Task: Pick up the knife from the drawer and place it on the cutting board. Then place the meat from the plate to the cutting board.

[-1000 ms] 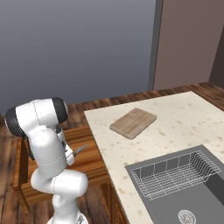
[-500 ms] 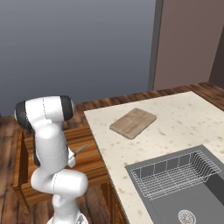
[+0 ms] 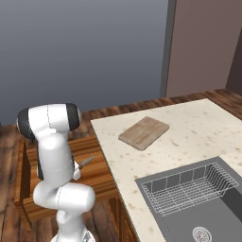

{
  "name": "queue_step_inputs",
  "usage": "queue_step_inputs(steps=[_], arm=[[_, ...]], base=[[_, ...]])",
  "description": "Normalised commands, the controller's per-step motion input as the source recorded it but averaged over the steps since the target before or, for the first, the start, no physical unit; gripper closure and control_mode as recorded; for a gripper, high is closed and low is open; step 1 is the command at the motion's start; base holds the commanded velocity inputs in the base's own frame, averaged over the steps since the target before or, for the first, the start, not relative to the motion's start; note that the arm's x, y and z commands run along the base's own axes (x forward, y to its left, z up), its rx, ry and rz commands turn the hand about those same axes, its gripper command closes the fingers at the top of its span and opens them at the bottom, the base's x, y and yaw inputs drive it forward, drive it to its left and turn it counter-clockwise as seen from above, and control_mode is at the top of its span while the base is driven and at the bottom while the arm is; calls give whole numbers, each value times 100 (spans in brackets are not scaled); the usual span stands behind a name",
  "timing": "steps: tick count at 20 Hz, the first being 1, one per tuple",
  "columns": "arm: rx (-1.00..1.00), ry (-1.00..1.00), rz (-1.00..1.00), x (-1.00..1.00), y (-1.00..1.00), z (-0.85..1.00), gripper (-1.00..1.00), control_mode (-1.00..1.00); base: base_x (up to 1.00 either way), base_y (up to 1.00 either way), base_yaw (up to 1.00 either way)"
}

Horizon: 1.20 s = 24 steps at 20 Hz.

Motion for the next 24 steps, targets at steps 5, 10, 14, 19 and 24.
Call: queue_step_inputs(steps=[5, 10, 14, 19, 24], arm=[[0, 8, 0, 10, 23, 3, -100, -100], [0, 3, 0, 29, 2, -11, -100, -100], [0, 0, 2, 40, 0, -33, -100, -100], [0, 0, 4, 18, 6, -42, -100, -100], [0, 0, 3, 1, 16, -43, -100, -100]], base=[[0, 0, 0], [0, 0, 0], [0, 0, 0], [0, 0, 0], [0, 0, 0]])
